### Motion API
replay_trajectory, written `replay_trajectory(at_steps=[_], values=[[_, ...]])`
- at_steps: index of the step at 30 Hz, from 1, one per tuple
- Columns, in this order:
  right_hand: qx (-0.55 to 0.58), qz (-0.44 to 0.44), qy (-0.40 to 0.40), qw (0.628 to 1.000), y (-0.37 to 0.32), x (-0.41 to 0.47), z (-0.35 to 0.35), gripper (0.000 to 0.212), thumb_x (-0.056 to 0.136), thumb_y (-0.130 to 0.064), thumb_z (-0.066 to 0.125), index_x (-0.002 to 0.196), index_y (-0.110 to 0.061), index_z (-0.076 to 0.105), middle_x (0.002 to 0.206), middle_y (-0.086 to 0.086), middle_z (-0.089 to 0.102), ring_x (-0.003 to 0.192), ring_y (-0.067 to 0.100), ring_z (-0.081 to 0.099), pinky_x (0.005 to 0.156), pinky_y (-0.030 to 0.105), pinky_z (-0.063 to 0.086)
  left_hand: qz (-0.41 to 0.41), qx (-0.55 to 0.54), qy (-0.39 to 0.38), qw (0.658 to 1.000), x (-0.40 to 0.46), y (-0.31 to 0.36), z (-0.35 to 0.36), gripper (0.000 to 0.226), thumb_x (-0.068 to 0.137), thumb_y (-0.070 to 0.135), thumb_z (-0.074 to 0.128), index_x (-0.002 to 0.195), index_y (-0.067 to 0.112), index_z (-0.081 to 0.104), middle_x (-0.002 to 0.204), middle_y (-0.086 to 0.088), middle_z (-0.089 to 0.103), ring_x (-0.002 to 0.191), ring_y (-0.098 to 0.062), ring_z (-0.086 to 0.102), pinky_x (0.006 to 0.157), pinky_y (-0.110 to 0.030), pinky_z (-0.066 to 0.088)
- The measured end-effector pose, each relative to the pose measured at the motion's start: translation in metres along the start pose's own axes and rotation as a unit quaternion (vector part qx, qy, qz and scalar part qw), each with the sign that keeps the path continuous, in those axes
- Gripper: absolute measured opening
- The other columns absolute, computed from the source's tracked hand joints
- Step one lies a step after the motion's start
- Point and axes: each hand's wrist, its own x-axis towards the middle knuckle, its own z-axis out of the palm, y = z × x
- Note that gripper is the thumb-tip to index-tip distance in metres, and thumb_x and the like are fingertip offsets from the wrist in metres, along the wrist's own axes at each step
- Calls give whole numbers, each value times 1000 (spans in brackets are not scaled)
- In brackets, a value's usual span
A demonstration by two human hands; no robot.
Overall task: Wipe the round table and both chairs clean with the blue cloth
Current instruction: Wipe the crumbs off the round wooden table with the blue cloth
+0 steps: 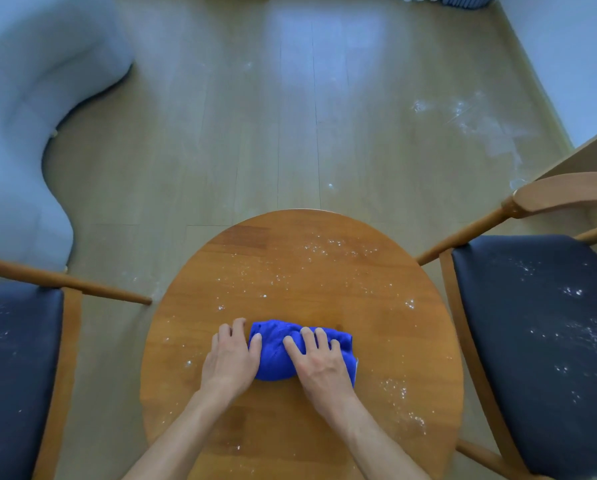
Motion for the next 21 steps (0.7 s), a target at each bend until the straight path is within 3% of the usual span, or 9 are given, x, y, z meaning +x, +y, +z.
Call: replay_trajectory(at_steps=[4, 6, 8, 10, 13, 15, 16, 19, 21], values=[[40, 43, -2, 998, -8, -8, -11, 54, 35, -12, 81, 85, -27, 72, 77, 0, 65, 62, 18, 59, 47, 27, 47, -48, -51, -37, 997, -5, 0, -7, 42, 100, 39, 35, 133, 15, 42, 133, -7, 47, 122, -26, 45, 96, -37, 37], [75, 81, -12, 994, -8, -18, -15, 56, 51, -14, 76, 105, -26, 65, 93, 1, 62, 77, 19, 59, 58, 29, 48, -59, -74, -43, 995, -7, 3, -8, 39, 100, 38, 35, 126, 12, 47, 127, -10, 52, 115, -27, 48, 94, -38, 39], [125, 100, -57, 985, -3, -31, -10, 54, 76, -15, 56, 128, -23, 44, 116, 3, 50, 99, 23, 49, 75, 32, 44, -52, -91, -41, 994, -11, 7, -7, 34, 101, 37, 33, 117, 12, 50, 119, -10, 56, 106, -27, 50, 91, -39, 41], [157, 144, -55, 976, 9, -44, -7, 54, 80, -21, 48, 133, -24, 36, 119, 1, 44, 103, 23, 44, 81, 32, 42, -27, -80, -25, 996, -17, 12, -5, 32, 100, 36, 33, 115, 14, 51, 117, -8, 56, 105, -25, 49, 89, -38, 40], [141, 209, -3, 968, 33, -55, -14, 57, 70, -30, 61, 125, -18, 51, 104, 4, 52, 88, 25, 52, 71, 34, 45, 78, 31, 38, 996, -20, 18, 2, 33, 100, 33, 36, 125, 16, 49, 123, -4, 51, 115, -22, 46, 92, -33, 39], [100, 229, 37, 968, 42, -61, -8, 58, 52, -34, 78, 104, -11, 67, 85, 7, 58, 70, 27, 57, 57, 35, 47, 159, 128, 62, 977, -21, 21, 11, 38, 100, 34, 35, 134, 18, 44, 132, 0, 45, 122, -18, 42, 97, -28, 38], [91, 233, 57, 966, 43, -63, -3, 58, 47, -34, 82, 97, -9, 68, 85, 8, 60, 72, 28, 60, 58, 36, 50, 184, 162, 60, 968, -22, 22, 17, 41, 100, 35, 35, 137, 19, 41, 139, 0, 41, 128, -18, 38, 99, -28, 36], [92, 214, 70, 970, 38, -64, 14, 67, 53, -38, 83, 110, -8, 66, 116, 18, 61, 105, 37, 62, 82, 47, 54, 207, 231, 24, 950, -24, 20, 35, 52, 100, 39, 32, 148, 18, 28, 157, -3, 21, 145, -20, 17, 112, -32, 27], [91, 215, 53, 971, 31, -63, 22, 78, 56, -38, 85, 126, -12, 61, 130, 21, 56, 114, 38, 58, 87, 51, 52, 209, 258, -5, 943, -27, 16, 45, 59, 100, 41, 32, 152, 17, 19, 161, -5, 9, 149, -22, 6, 117, -36, 20]])
